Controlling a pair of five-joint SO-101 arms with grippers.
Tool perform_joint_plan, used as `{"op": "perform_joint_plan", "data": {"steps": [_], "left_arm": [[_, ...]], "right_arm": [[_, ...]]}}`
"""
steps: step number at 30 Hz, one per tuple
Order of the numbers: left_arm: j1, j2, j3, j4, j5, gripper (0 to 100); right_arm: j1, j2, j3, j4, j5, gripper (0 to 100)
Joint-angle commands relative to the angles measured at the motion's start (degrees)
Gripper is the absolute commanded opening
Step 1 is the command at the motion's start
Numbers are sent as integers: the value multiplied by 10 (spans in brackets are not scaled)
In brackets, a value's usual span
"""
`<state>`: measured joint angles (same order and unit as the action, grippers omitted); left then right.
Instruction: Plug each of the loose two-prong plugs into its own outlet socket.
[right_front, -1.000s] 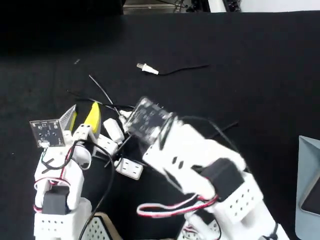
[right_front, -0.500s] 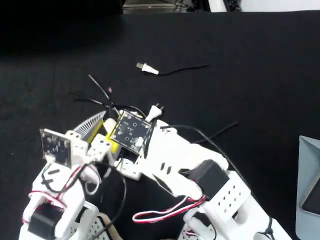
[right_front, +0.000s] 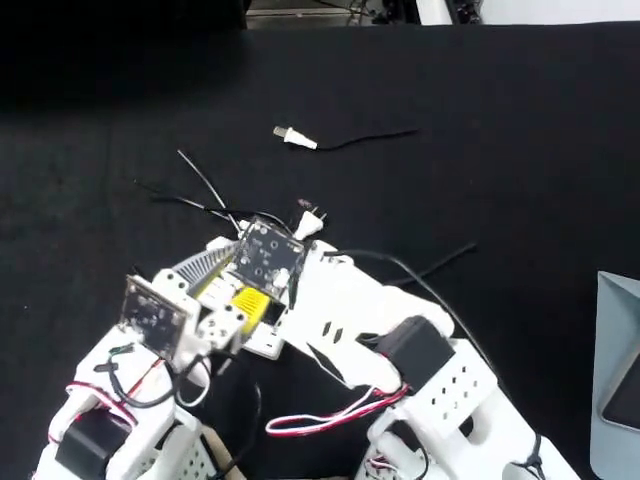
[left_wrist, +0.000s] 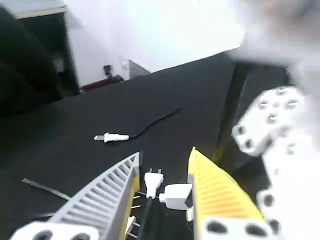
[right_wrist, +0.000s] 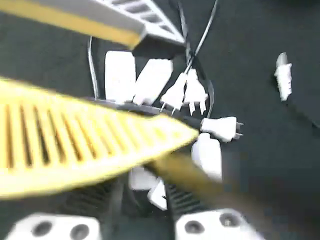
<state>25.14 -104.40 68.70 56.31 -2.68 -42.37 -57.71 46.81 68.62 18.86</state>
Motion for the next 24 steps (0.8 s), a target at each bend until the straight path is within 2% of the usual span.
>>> {"op": "perform_joint_plan", "data": {"steps": [1,4,8,15,17,21,24], "left_arm": [[36,3,4,1,-33,164],[5,3,5,2,-33,163],[-84,4,7,3,-33,163],[-199,4,87,10,-33,163],[-213,4,112,8,-33,163],[-214,4,132,9,-36,163],[-216,4,135,10,-37,163]], "right_arm": [[10,-11,4,-8,-4,11],[23,-11,4,6,-7,11],[96,-12,-3,17,-8,11],[174,-7,20,12,-42,11],[188,-7,36,12,-47,12],[215,-7,61,6,-107,13],[223,-10,95,-45,-139,12]]}}
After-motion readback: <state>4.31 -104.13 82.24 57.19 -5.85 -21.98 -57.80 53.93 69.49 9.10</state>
